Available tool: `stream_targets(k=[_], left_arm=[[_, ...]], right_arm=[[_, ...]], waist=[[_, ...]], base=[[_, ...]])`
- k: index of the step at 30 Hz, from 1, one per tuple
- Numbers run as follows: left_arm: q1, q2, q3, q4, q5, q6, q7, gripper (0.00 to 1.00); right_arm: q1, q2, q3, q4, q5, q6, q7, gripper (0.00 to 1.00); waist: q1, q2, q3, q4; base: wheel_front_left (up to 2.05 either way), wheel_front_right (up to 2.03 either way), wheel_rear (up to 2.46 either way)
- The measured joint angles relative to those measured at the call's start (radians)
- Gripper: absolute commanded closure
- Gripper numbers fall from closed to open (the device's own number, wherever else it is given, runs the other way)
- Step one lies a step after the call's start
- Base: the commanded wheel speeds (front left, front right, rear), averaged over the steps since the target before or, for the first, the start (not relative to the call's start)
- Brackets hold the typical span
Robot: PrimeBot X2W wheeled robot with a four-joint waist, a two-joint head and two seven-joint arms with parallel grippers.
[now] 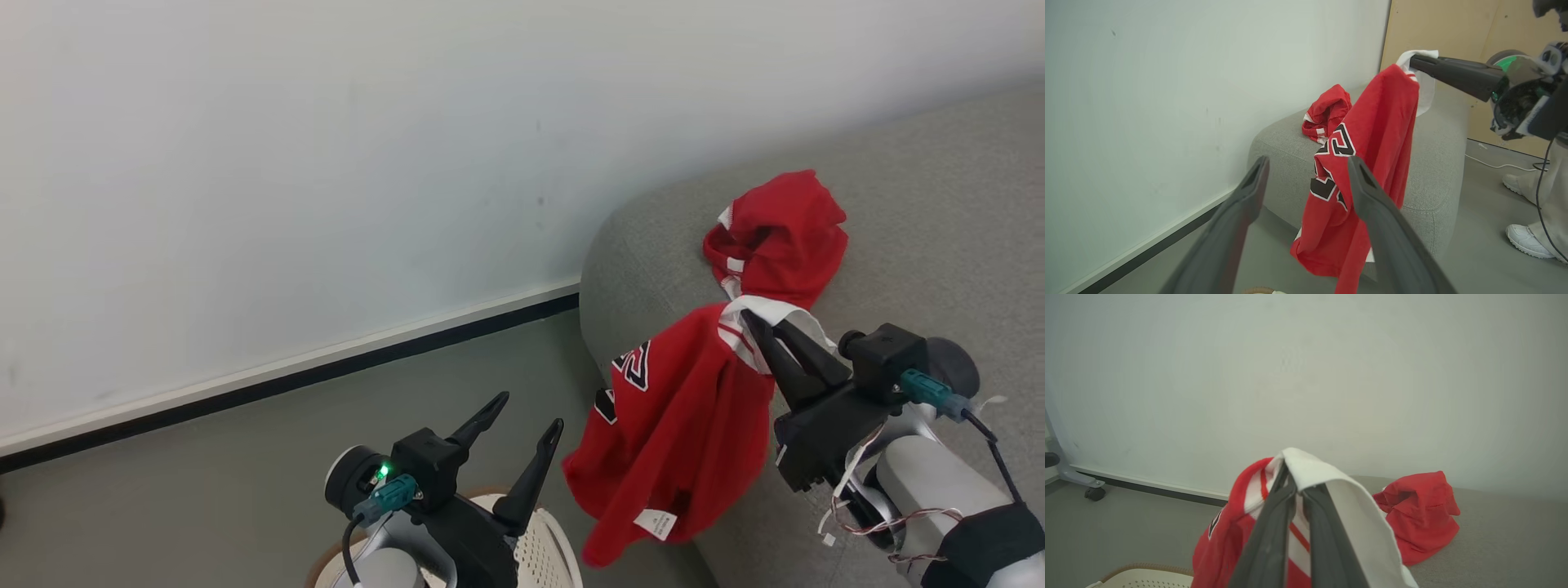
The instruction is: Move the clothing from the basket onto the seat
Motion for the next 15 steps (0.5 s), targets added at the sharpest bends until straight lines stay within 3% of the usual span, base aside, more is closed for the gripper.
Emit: stream_targets(k=[15], left_arm=[[0.05, -0.013, -0.03, -0.037, 0.0, 0.0, -0.013, 0.0]], right_arm=[[-0.013, -0.085, -0.032, -0.172, -0.035, -0.019, 0.0, 1.0]], waist=[[-0.0001, 0.0, -0.002, -0.158]], base=[[0.0, 0.0, 0.0]])
